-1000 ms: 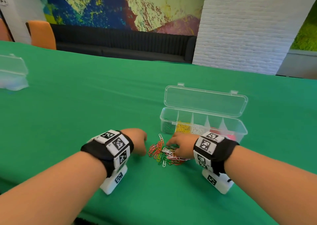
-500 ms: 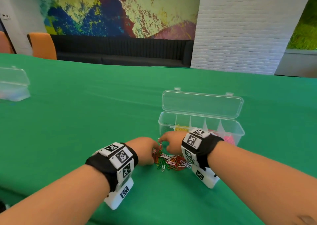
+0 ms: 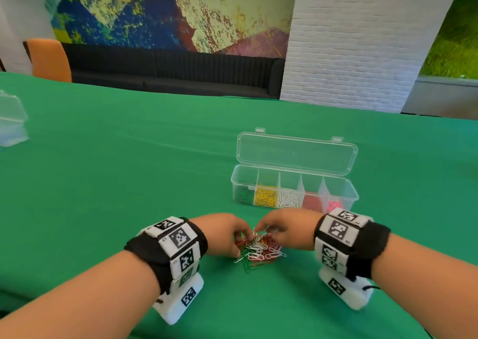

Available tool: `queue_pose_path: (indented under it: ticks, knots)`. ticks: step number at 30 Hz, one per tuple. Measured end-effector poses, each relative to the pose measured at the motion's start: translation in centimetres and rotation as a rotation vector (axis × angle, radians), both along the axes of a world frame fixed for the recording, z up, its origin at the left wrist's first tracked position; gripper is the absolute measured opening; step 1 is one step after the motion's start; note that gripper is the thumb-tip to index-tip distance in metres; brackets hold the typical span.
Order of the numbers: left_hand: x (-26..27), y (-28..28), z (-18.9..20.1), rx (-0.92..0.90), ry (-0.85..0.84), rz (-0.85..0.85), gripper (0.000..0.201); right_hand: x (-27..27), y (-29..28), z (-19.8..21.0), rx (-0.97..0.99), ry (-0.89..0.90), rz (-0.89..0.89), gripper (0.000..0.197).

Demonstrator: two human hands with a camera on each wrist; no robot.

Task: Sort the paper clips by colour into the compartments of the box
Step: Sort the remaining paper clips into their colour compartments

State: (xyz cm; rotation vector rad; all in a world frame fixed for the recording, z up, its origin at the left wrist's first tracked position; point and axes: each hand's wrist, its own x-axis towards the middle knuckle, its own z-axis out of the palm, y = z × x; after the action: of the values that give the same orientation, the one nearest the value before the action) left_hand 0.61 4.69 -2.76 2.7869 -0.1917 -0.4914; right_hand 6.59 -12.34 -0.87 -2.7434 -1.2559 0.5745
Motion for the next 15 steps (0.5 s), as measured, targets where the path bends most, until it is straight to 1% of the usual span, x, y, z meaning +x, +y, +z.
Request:
queue_pose_path:
  ticks: [3, 5, 7, 9, 11, 12, 15]
  knots:
    - [-0.1, -0.3, 0.1, -0.021, -0.039, -0.005, 0.039, 0.7, -1.9, 0.7, 0.094, -0.056, -0.121, 0.037]
    - [-0.1, -0.4, 0.3, 0.008, -0.094, 0.0, 0.037, 1.1, -3.0, 0.8, 0.063, -0.124, -0.162, 0.033]
    - [0.0, -0.7, 0.5, 0.019, -0.138, -0.002, 0.031, 1.0, -3.7, 0.6, 0.004, -0.132, -0.16, 0.024]
    - [0.2, -1.2, 0.6, 0.032, -0.167, -0.039, 0.022, 0.6, -3.8, 0.1, -0.023, -0.111, -0.126, 0.013]
    - [0.4, -1.8, 0.6, 0.053, -0.153, -0.081, 0.017, 0.2, -3.5, -0.3, -0.022, -0.085, -0.102, 0.008]
    - [0.5, -2.2, 0.5, 0.066, -0.139, -0.099, 0.018, 0.2, -3.2, -0.5, -0.02, -0.08, -0.091, 0.011]
    - [0.9, -2.9, 0.3, 0.086, -0.129, -0.123, 0.026, 0.4, -2.6, -0.8, -0.041, -0.091, -0.063, 0.028]
